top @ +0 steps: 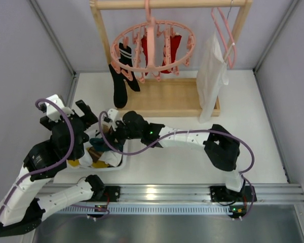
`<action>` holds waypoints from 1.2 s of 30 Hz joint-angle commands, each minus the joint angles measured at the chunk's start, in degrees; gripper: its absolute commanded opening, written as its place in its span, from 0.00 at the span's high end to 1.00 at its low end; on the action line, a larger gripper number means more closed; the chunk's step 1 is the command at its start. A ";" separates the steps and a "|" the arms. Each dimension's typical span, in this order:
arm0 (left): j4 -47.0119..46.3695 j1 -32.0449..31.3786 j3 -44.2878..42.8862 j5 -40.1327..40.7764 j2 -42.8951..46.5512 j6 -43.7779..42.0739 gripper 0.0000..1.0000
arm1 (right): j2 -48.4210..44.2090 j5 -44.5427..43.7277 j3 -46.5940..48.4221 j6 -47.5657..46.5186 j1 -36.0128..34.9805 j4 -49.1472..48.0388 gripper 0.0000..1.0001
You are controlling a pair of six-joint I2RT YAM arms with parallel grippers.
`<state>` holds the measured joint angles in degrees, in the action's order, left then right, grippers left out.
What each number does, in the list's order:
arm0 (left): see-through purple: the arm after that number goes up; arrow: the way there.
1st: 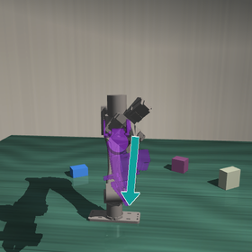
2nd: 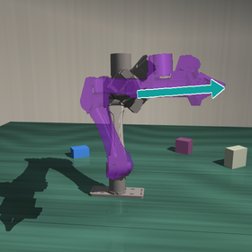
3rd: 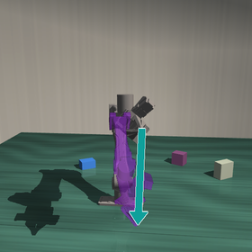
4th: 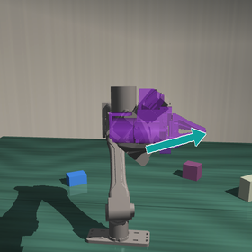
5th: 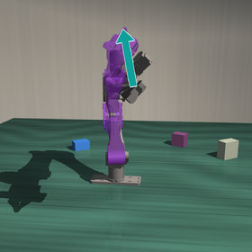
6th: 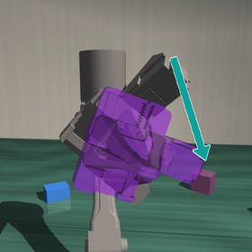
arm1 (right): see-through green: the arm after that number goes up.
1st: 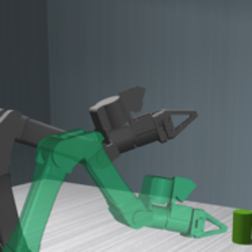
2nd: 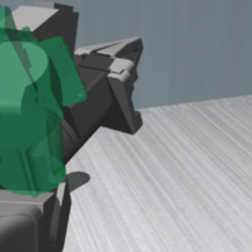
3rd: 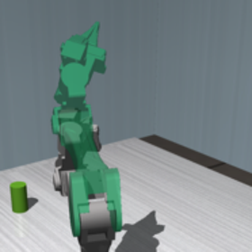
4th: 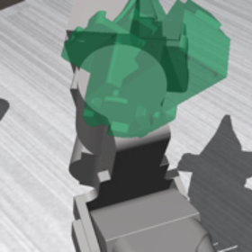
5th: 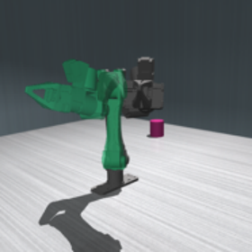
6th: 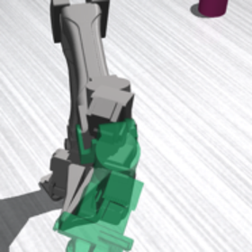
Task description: Remove the socks clipped to the hanger
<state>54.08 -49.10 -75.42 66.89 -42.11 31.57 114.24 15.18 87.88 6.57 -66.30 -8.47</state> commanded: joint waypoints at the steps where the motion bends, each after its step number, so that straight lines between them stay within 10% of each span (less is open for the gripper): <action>1: -1.26 0.06 0.97 1.31 0.36 1.12 0.02 | -9.10 -1.73 -7.17 1.77 0.99 -4.97 0.27; 14: -10.21 0.06 7.38 -15.91 -4.56 -1.69 0.02 | -43.61 -11.03 -43.30 7.84 10.40 -10.17 0.22; 21: -35.16 1.55 18.98 -24.95 -11.32 -12.47 0.02 | -61.57 -14.65 -50.34 6.61 13.74 0.99 0.01; 36: -64.97 30.63 20.93 -58.09 -32.84 -18.13 0.02 | -88.83 -11.67 -58.08 5.30 13.83 14.53 0.01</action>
<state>-1.48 -22.46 -52.62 17.74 -71.13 14.76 27.35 1.41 30.33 13.02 -52.73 3.14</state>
